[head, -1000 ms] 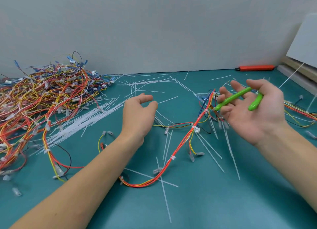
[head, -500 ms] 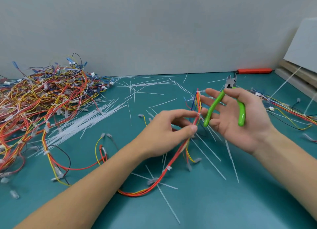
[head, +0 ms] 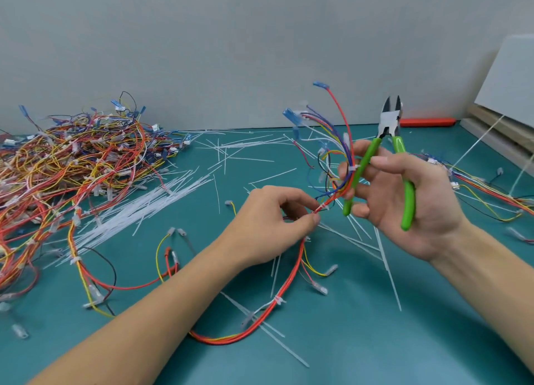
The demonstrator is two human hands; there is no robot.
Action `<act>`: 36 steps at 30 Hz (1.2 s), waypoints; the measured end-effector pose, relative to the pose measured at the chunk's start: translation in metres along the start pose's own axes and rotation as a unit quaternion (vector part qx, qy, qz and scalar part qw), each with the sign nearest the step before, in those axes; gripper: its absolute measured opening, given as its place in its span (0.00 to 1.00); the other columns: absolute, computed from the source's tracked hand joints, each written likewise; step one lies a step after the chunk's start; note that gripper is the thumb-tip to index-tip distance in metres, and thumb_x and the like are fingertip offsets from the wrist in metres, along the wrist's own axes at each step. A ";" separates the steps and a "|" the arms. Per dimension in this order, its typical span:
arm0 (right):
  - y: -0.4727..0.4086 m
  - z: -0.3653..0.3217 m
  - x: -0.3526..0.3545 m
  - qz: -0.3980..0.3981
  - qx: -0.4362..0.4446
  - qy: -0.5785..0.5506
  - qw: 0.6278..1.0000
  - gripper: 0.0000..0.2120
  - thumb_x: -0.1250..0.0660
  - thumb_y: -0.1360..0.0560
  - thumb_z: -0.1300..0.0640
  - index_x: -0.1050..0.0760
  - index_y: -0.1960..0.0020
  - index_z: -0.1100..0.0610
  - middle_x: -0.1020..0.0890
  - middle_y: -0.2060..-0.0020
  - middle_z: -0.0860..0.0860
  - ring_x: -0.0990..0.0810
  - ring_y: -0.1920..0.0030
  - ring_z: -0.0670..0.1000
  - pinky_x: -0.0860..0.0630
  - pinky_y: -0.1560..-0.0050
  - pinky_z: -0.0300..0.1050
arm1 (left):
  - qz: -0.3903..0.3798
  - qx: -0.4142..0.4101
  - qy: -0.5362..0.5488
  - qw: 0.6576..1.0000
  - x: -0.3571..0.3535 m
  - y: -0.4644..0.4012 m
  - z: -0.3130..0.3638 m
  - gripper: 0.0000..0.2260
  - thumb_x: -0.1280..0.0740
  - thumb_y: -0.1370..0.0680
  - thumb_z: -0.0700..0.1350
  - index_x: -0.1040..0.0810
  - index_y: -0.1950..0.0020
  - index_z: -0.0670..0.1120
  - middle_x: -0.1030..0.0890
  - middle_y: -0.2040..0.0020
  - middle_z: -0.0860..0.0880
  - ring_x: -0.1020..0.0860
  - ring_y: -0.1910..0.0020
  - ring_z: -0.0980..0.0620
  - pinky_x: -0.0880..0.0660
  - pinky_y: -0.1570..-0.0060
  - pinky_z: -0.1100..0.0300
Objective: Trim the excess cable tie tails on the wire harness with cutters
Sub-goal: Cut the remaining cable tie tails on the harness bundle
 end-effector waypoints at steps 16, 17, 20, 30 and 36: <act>0.002 0.007 -0.003 -0.005 0.007 0.119 0.993 0.14 0.34 0.30 0.61 0.25 0.45 0.52 0.22 0.60 0.54 0.22 0.63 0.49 0.33 0.73 0.40 | 0.041 0.066 0.166 0.983 0.008 -0.004 0.001 0.09 0.28 0.24 0.51 0.16 0.49 0.46 0.14 0.48 0.48 0.18 0.49 0.53 0.22 0.47 0.48; 0.002 0.007 -0.003 0.000 0.008 0.122 0.992 0.14 0.33 0.30 0.61 0.25 0.45 0.52 0.22 0.60 0.54 0.22 0.63 0.49 0.33 0.74 0.40 | 0.042 0.073 0.179 0.980 0.008 -0.004 0.001 0.08 0.29 0.22 0.49 0.16 0.50 0.45 0.14 0.50 0.46 0.18 0.51 0.53 0.22 0.48 0.50; 0.000 0.004 -0.002 0.015 0.013 0.101 0.995 0.14 0.33 0.29 0.60 0.25 0.44 0.52 0.22 0.61 0.52 0.24 0.65 0.48 0.34 0.74 0.39 | 0.071 0.079 0.204 0.973 0.014 -0.006 0.001 0.04 0.31 0.19 0.45 0.19 0.54 0.48 0.14 0.60 0.48 0.17 0.58 0.53 0.23 0.54 0.54; -0.004 -0.007 0.005 0.055 0.023 -0.029 0.998 0.06 0.34 0.26 0.59 0.24 0.50 0.52 0.23 0.60 0.49 0.27 0.64 0.47 0.33 0.73 0.35 | -0.046 0.130 0.278 0.951 0.015 -0.004 0.001 0.07 0.34 0.17 0.46 0.21 0.41 0.46 0.13 0.49 0.47 0.15 0.63 0.46 0.22 0.68 0.59; -0.005 -0.008 0.010 0.074 0.012 -0.069 0.995 0.07 0.36 0.25 0.60 0.27 0.47 0.52 0.23 0.59 0.49 0.28 0.65 0.46 0.31 0.70 0.36 | -0.155 0.123 0.226 0.954 0.005 -0.001 -0.004 0.09 0.33 0.17 0.47 0.18 0.39 0.46 0.13 0.46 0.47 0.20 0.67 0.50 0.25 0.66 0.57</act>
Point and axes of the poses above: each hand's wrist, its own y-axis away from the middle knuckle, its own x-axis out of the back of the hand, z = x × y, the point moved 2 cm from there along -y, towards the middle knuckle
